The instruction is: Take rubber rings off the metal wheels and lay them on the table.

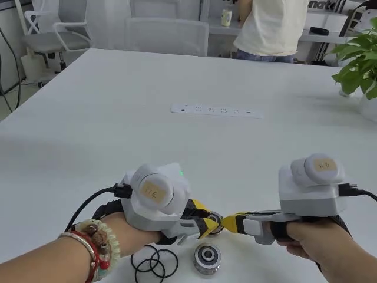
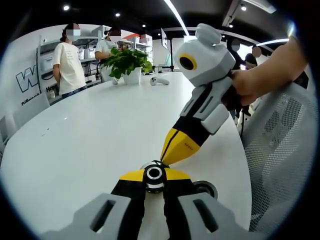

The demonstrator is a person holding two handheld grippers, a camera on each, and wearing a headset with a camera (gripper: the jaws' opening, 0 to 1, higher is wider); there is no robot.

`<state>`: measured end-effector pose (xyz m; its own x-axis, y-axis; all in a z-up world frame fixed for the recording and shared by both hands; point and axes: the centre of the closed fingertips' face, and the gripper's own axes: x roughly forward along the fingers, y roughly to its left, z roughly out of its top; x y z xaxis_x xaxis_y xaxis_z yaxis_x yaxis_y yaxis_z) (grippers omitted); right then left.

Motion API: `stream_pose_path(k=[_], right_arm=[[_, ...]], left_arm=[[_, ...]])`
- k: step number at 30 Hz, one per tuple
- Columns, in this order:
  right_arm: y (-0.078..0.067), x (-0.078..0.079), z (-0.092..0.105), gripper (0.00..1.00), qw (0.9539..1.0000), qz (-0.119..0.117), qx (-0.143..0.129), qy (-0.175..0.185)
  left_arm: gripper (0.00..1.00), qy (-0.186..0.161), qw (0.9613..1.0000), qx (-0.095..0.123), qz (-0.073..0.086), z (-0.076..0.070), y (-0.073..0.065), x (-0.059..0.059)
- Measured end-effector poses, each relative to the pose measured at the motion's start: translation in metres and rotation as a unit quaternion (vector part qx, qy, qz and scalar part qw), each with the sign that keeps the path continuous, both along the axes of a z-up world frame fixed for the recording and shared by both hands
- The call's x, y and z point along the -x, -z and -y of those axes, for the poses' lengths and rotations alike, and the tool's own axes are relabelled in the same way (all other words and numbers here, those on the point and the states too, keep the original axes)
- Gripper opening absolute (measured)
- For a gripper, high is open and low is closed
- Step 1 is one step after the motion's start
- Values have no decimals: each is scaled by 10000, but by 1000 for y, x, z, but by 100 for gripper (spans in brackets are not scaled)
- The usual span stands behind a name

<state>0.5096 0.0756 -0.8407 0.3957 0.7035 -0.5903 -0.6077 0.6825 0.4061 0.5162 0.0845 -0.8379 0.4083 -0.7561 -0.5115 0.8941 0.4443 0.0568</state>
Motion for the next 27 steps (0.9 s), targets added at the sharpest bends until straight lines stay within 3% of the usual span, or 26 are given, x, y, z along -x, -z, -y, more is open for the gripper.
stream_pose_path(k=[19,27], right_arm=[[-4,1,-3,0,10000,-32,-43,-20],[-7,1,-6,0,9998,-71,-188,-10]], left_arm=[[7,21,10000,4,7,1,0,0],[7,18,10000,22,-1,1,0,0]])
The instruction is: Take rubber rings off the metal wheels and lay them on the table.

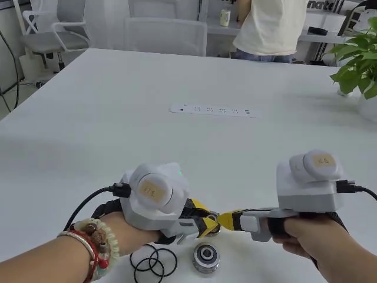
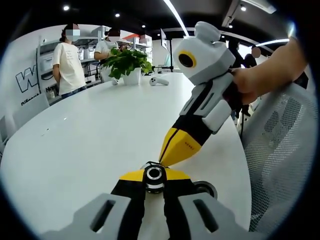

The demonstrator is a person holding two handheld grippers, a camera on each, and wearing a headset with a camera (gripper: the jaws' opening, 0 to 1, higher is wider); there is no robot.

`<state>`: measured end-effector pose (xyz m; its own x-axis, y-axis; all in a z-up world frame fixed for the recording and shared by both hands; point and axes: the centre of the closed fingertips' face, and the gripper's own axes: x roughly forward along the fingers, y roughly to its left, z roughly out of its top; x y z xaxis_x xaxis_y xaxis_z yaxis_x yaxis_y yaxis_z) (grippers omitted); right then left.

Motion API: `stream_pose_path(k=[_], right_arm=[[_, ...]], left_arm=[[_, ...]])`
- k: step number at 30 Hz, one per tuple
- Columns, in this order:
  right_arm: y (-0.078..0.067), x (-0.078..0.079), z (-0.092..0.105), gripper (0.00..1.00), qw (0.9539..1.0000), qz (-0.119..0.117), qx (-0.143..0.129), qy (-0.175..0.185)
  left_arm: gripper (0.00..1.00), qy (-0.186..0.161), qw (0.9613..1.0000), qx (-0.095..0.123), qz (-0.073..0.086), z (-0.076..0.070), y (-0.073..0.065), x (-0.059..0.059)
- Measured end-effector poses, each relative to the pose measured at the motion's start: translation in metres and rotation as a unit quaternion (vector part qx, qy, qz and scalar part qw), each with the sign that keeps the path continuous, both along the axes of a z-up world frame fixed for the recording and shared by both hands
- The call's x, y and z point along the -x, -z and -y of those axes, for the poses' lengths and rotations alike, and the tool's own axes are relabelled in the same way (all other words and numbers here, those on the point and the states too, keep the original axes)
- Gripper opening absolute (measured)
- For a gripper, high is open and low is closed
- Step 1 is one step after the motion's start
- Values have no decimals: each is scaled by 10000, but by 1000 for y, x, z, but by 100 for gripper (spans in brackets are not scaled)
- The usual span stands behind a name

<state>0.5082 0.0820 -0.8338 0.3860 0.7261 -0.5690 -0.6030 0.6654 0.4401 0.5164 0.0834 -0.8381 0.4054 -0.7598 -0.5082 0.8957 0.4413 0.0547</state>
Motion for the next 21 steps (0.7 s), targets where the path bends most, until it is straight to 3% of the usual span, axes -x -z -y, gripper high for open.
stream_pose_path(k=[13,21], right_arm=[[-3,1,-2,0,10000,-3,-41,-52],[-14,5,-12,0,9994,36,-312,-148]], left_arm=[[7,0,10000,30,-11,0,0,0],[7,-42,10000,54,-27,-2,0,-2]])
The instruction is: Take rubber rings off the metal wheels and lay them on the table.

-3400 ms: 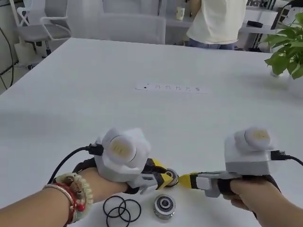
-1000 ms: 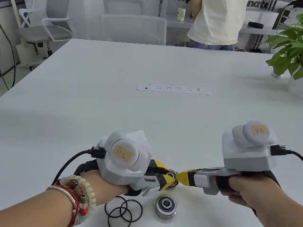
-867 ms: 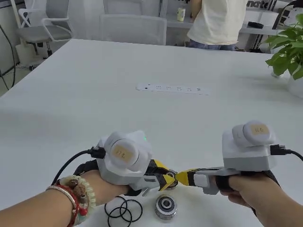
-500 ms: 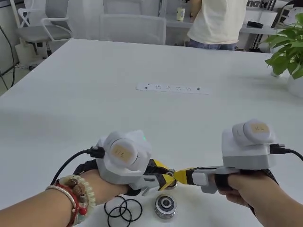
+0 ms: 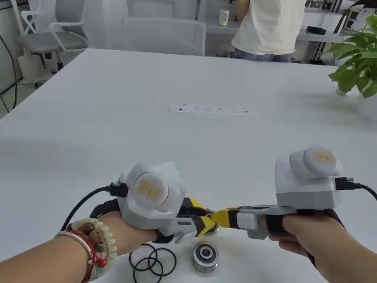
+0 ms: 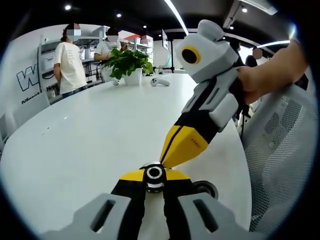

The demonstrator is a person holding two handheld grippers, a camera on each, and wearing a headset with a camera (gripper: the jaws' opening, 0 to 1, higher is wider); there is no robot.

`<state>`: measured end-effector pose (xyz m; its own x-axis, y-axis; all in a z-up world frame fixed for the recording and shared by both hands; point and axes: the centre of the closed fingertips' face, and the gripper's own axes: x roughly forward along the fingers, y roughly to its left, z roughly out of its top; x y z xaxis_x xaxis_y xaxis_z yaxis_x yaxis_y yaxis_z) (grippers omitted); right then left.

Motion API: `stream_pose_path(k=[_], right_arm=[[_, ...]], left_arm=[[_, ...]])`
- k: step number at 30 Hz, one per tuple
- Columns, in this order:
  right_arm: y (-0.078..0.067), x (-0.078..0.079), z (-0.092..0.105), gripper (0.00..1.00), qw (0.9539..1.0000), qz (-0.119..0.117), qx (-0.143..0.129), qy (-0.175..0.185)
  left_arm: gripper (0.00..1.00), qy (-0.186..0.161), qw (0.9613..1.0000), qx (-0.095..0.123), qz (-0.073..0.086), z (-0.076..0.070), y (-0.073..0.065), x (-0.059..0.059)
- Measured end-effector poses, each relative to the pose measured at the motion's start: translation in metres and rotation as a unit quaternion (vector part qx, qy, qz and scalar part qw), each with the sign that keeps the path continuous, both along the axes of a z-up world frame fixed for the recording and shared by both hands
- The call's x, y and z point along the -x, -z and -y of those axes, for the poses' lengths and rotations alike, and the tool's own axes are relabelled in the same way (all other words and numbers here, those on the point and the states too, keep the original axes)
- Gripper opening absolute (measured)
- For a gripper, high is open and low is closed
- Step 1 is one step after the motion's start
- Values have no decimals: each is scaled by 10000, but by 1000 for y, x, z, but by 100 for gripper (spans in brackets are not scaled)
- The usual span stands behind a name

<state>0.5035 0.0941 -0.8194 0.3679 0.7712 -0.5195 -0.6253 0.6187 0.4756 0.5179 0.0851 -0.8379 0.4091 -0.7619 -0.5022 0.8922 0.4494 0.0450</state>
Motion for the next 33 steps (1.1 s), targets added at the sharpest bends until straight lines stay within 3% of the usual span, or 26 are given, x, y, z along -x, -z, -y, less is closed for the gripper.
stream_pose_path(k=[19,26,33], right_arm=[[-2,-4,3,0,9998,-30,-106,152],[3,-10,12,0,9993,-48,12,375],[6,-12,15,0,9989,-132,27,457]], left_arm=[[7,-91,9999,105,12,1,0,-1],[7,-96,9999,43,-40,1,0,-2],[8,63,9997,-192,-112,-1,-1,0]])
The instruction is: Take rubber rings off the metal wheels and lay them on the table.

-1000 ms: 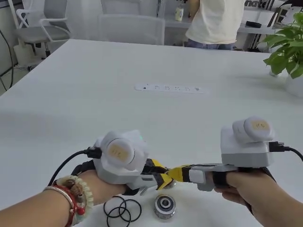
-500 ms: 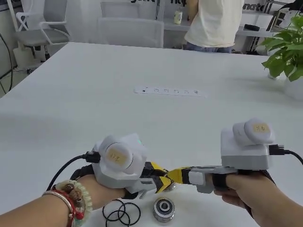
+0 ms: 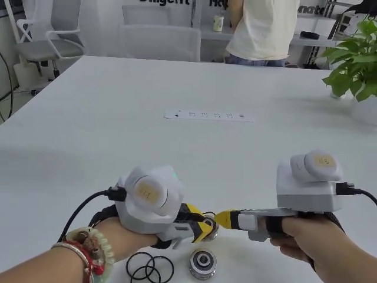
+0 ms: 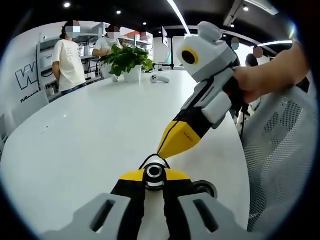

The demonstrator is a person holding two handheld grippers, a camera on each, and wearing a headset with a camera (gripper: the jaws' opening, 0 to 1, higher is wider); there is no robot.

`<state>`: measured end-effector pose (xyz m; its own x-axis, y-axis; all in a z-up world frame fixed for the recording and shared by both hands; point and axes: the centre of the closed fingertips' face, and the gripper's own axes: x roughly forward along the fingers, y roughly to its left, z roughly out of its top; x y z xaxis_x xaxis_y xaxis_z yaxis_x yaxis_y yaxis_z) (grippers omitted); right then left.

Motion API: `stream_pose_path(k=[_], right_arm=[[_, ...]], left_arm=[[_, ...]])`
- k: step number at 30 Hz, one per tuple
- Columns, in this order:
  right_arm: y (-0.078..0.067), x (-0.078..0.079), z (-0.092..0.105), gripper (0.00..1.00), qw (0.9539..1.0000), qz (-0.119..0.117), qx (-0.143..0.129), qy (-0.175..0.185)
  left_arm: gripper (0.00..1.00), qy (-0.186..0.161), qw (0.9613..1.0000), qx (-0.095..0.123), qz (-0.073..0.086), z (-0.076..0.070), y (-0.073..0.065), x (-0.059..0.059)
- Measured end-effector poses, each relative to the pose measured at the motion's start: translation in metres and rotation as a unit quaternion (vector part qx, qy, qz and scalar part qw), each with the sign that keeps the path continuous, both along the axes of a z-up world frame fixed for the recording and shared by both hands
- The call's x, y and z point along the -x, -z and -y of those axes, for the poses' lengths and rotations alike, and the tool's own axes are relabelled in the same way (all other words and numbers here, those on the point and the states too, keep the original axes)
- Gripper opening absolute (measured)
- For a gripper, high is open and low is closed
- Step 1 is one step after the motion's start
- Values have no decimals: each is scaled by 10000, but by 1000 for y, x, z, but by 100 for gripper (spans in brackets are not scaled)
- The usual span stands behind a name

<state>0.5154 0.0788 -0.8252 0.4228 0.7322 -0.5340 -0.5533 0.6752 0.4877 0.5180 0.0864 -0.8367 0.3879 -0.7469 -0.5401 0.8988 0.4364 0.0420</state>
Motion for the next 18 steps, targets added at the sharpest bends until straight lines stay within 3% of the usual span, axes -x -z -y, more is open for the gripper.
stream_pose_path(k=[4,6,9,18], right_arm=[[-1,-2,1,0,10000,7,-41,44],[-2,-2,2,0,10000,9,-58,70],[-5,-5,3,0,9998,5,-123,137],[-11,-9,6,0,9995,61,-219,236]], left_arm=[[9,19,10000,-68,-3,-2,-6,-2],[11,51,10000,-2,41,-1,-12,-1],[17,96,10000,7,-23,0,-15,0],[25,345,9988,-269,195,-3,-28,5]])
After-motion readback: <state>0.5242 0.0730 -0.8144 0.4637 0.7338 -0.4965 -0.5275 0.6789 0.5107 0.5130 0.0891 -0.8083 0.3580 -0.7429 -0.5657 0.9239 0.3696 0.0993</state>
